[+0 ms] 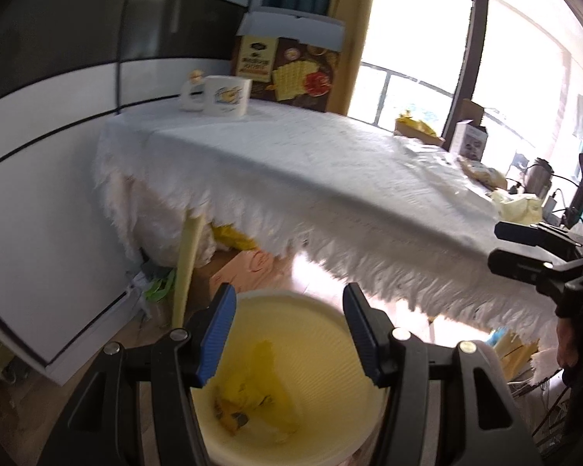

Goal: Collect trash
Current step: 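Open the left tool over the wastebasket to drop the tan packet, then return to table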

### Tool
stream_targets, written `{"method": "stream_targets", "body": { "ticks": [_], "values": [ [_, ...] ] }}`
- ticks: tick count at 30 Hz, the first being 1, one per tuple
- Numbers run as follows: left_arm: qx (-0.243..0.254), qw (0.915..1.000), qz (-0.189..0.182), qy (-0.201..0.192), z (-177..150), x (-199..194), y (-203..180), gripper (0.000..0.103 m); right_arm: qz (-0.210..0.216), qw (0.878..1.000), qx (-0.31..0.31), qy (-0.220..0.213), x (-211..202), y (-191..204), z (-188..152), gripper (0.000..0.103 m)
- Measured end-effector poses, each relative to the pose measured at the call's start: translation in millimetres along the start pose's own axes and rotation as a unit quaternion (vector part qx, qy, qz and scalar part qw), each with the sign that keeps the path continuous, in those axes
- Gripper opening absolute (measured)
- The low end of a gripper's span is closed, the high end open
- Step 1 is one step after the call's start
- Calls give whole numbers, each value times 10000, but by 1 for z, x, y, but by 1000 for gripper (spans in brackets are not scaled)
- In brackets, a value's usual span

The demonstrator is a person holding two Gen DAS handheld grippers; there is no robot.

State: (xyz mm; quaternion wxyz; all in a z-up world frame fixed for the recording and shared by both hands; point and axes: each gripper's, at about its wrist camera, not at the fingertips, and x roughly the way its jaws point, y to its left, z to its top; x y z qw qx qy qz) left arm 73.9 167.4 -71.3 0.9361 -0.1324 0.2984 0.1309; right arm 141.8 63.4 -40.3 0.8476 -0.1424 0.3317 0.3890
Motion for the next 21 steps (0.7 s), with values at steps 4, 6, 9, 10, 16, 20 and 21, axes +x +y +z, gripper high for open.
{"method": "stream_targets", "body": {
  "ticks": [4,6,9,10,16,20,21],
  "values": [
    [114,9998,-146,-55,11,7,-21,58,-233,9996,124,-121,-18,-27,1,84],
    [177,9996,-215,-61,14,11,-32,58,-325,9992,178,-166,-26,-39,-1,84],
    [287,9991,-293,-49,19,17,-46,58,-438,9984,265,-219,-35,-56,-1,84],
    [319,9990,-314,-35,20,19,-50,58,-483,9981,307,-242,-39,-63,-2,84],
    [497,9978,-431,3,28,31,-72,59,-702,9959,486,-312,-53,-93,-7,84],
    [618,9967,-525,-9,36,38,-91,59,-849,9940,593,-357,-63,-113,-10,84],
    [641,9964,-553,-15,38,39,-95,59,-885,9934,625,-379,-67,-118,-11,84]
  ]
}}
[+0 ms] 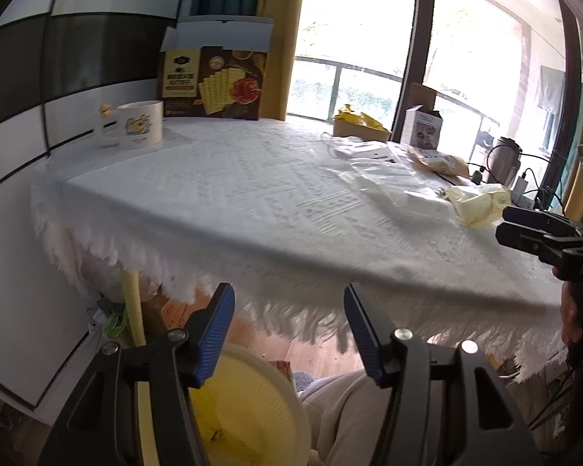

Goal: Collect trash
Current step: 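Open the left tool over the wastebasket to drop the tan packet, then return to table, then move both tools over the table toward the clear bags and yellow-green packet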

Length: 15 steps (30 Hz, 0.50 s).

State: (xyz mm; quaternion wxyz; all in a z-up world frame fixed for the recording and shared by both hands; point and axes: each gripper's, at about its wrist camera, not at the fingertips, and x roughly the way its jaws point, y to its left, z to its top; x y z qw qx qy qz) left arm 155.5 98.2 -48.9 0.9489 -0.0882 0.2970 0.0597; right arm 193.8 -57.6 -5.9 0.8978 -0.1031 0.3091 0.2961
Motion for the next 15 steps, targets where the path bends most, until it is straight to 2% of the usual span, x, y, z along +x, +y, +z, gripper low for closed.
{"method": "stream_targets", "body": {
  "ticks": [15],
  "values": [
    [386,9983,-444,-21,32,37,-58,60,-513,9976,434,-196,-28,-73,-4,84]
  ]
}}
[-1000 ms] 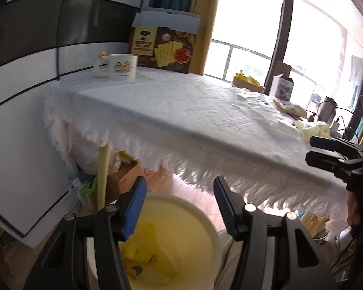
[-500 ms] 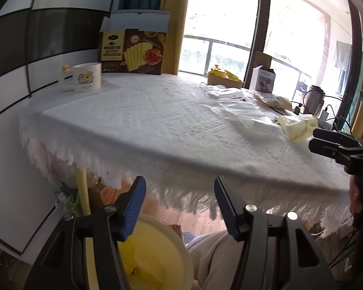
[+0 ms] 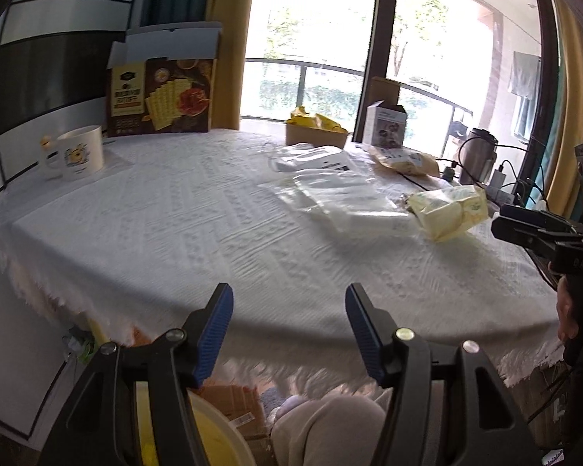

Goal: Collect trash
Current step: 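Move both tools over the table toward the clear bags and yellow-green packet, then grasp the yellow-green printed packet with the right tool while the left tool grasps a clear plastic bag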

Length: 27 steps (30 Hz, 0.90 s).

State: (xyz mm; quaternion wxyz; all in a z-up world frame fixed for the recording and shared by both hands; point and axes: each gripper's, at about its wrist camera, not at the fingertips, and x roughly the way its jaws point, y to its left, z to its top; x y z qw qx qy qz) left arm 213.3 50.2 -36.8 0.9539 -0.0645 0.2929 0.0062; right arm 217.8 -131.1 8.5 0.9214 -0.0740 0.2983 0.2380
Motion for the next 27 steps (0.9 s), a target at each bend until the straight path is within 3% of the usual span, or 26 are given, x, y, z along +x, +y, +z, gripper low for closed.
{"method": "stream_targets", "body": {
  "ticks": [13,24,27],
  "values": [
    [146,9989,-438,5,34,50,-33,62,-584,9962,637,-102,6,-81,8,84],
    [-306,9944,-987,234,58,114,-40,65,-743,9926,963,-25,35,-123,19,84],
    [-441,9937,-974,331,60,127,-37,66,-672,9923,1037,-31,42,-128,20,84]
  ]
}}
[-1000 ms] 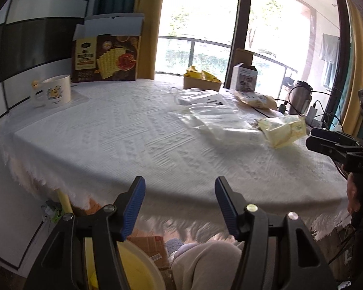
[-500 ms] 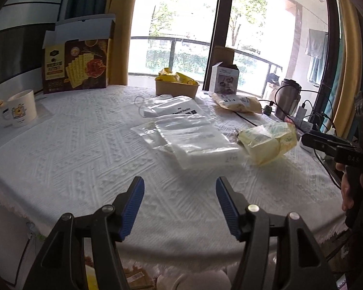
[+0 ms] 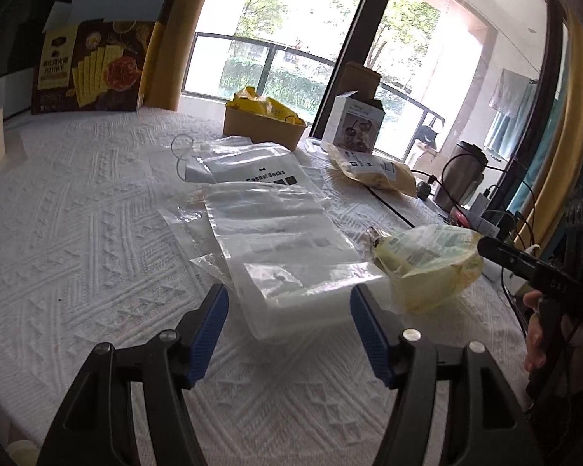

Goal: Collect trash
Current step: 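Grasp the yellow-green printed packet with the right tool while the left tool grasps a clear plastic bag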

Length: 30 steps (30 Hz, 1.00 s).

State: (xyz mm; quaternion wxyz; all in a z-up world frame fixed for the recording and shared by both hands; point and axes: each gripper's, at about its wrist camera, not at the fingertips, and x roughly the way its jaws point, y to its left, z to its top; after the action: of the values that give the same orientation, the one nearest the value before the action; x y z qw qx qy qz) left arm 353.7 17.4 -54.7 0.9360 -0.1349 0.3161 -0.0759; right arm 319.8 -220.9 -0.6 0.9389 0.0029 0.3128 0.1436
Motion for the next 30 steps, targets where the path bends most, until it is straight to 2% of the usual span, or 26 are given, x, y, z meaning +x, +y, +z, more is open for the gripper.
{"method": "stream_targets", "body": {
  "ticks": [3,12,22,24,26,30],
  "values": [
    [249,9992,322,63,0,10,-4,67,68,10000,67,-16,5,-2,1,86],
    [-253,9984,-321,401,-2,20,4,67,212,9994,188,207,20,-5,0,89],
    [-263,9984,-345,364,-7,16,-4,65,221,9985,342,352,24,-8,-2,88],
    [-175,9985,-361,370,-8,15,-9,48,224,9985,318,387,25,-7,-2,82],
    [-129,9985,-379,384,-9,13,-12,38,233,9983,275,455,26,-4,-2,65],
    [-110,9987,-361,346,-10,10,-14,29,261,9983,219,481,27,-2,-3,52]
  ]
}}
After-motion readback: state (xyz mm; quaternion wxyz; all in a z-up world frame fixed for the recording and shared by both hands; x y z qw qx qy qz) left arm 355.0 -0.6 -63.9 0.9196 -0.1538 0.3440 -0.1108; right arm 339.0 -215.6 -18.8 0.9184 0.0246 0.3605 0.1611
